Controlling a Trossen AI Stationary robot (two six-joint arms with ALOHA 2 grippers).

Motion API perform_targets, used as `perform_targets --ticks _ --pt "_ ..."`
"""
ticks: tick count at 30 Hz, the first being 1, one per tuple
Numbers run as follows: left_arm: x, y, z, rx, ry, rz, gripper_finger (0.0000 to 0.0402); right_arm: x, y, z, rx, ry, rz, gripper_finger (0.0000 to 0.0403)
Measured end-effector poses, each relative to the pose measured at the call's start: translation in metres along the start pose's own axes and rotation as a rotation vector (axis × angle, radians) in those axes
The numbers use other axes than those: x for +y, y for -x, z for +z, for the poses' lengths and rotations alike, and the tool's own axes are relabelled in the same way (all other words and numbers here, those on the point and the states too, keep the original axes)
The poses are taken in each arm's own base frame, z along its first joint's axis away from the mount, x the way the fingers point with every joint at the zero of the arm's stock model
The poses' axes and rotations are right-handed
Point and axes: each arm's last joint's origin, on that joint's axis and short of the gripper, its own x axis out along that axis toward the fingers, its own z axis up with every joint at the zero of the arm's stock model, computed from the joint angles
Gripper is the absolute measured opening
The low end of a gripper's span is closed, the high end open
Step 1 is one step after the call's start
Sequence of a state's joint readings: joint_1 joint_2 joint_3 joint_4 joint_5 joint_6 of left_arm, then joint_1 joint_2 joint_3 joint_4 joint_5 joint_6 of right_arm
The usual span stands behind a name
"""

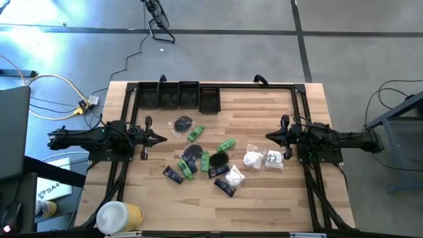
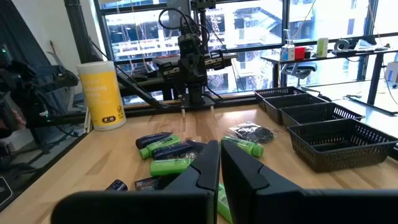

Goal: Pick & Place Travel size toiletries

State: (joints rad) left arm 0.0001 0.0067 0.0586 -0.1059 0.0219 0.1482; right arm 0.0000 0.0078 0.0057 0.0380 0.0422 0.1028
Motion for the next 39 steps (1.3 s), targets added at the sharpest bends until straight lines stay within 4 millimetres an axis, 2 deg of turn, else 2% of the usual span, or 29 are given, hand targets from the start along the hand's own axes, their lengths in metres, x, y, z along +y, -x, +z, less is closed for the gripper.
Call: perform_targets --ticks 23,31,39 --pt "0.0 0.0 0.0 0.0 0.0 0.0 0.0002 0.0 0.0 0.0002 -0.002 -0.002 0.0 0.001" --pt "0.0002 0.0 -0.0001 0.001 0.0 0.009 0.0002 0.0 0.0 0.0003 -0.002 -0.245 0.0 0.001" --pt "0.0003 0.0 -0.0001 0.001 0.0 0.011 0.0002 0.0 0.0 0.0003 -0.003 -0.267 0.0 0.001"
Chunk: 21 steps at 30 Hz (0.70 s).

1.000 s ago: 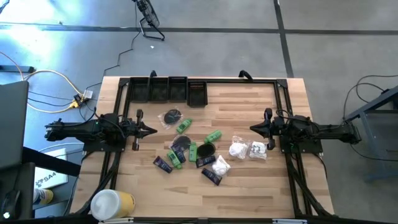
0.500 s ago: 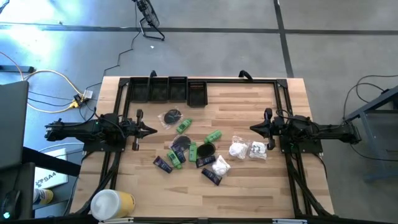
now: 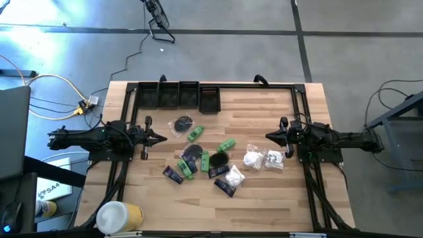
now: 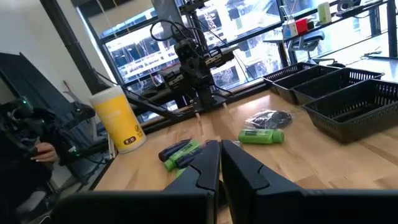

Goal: Pick & Place Travel size toiletries
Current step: Put the cotton pack into the left black bin

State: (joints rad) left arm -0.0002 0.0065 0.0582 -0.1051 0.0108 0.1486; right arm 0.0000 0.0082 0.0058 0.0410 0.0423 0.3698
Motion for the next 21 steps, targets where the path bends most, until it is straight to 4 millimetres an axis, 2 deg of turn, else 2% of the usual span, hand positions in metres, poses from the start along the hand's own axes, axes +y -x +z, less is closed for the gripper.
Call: perform_targets --ticks 21 --pt "0.0001 0.0 0.0 0.001 0.0 0.003 0.0002 0.0001 0.0 -0.0003 0.004 0.06 0.005 0.001"
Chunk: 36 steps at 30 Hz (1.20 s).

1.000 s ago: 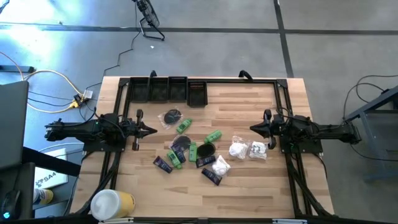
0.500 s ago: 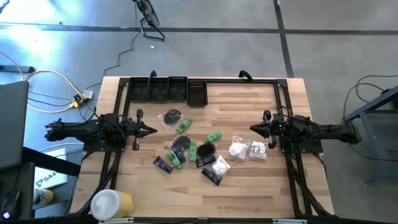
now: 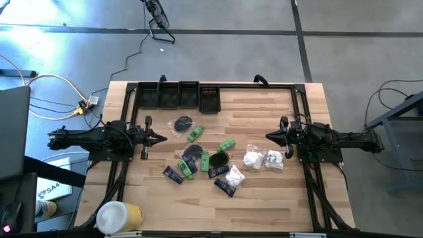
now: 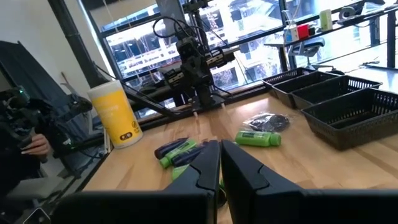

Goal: Pick & Place Travel size toiletries
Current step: Put the cotton pack into the left black bin

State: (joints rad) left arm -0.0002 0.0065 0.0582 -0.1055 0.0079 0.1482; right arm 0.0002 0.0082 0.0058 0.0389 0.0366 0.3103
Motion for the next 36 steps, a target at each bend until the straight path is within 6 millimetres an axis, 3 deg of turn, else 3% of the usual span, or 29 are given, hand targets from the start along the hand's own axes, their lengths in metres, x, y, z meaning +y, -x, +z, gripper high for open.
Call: perform_targets --ticks 8,14,36 --pt "0.0 0.0 0.0002 -0.002 0.003 0.0 0.0002 0.0002 0.0 -0.0005 0.008 0.005 0.01 0.001" --pt "0.0004 -0.0003 0.002 -0.031 0.216 0.005 0.0002 0.0001 0.0 -0.0006 0.007 0.185 0.01 0.001" --pt "0.0004 -0.0002 0.0023 -0.029 0.225 0.004 0.0002 -0.0004 0.0 0.0003 -0.005 0.203 -0.017 0.0006"
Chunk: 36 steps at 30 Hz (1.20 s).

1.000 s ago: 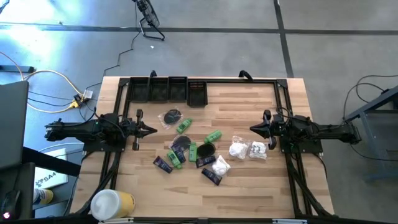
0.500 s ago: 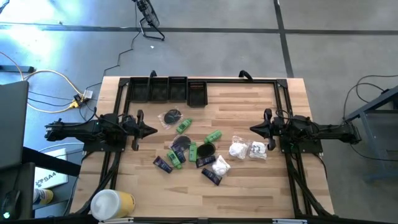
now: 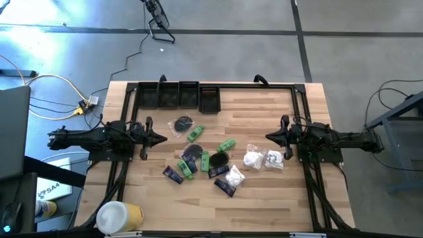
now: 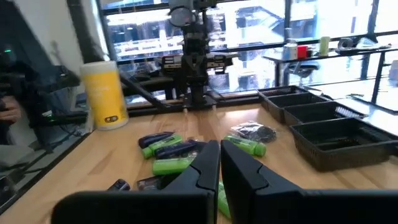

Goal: Pick & Place Travel size toiletries
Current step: Put the cotton pack into the left black bin

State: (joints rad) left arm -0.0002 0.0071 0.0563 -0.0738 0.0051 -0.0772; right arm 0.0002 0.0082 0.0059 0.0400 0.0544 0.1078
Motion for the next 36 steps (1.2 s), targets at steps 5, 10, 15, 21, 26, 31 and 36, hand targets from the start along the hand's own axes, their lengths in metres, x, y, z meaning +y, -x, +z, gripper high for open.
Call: perform_targets --ticks 5,10,15,21,26,31,36 --pt "0.0 0.0 0.0 0.002 0.006 0.0 0.0002 -0.003 0.0 0.005 -0.063 -0.005 -0.1 0.0004" --pt "0.0 0.0 0.0 0.002 0.007 0.0 0.0002 -0.002 0.0 0.009 -0.074 -0.01 -0.107 0.0003" --pt "0.0 0.0 0.0 0.002 0.007 -0.001 0.0002 0.001 -0.002 0.022 -0.07 -0.009 -0.093 0.0003" --pt "0.0 0.0 0.0 0.002 0.007 -0.001 0.0002 0.006 -0.01 0.03 0.005 -0.001 -0.078 0.0003" --pt "0.0 0.0 0.0 0.002 0.007 -0.001 0.0002 0.009 -0.02 0.038 0.104 -0.048 -0.103 0.0003" --pt "0.0 0.0 0.0 0.002 0.007 -0.001 0.0002 0.013 -0.031 0.049 0.228 -0.079 -0.117 0.0003" --pt "0.0 0.0 0.0 0.001 0.007 0.012 0.0002 0.016 -0.043 0.062 0.389 -0.146 -0.158 0.0003"
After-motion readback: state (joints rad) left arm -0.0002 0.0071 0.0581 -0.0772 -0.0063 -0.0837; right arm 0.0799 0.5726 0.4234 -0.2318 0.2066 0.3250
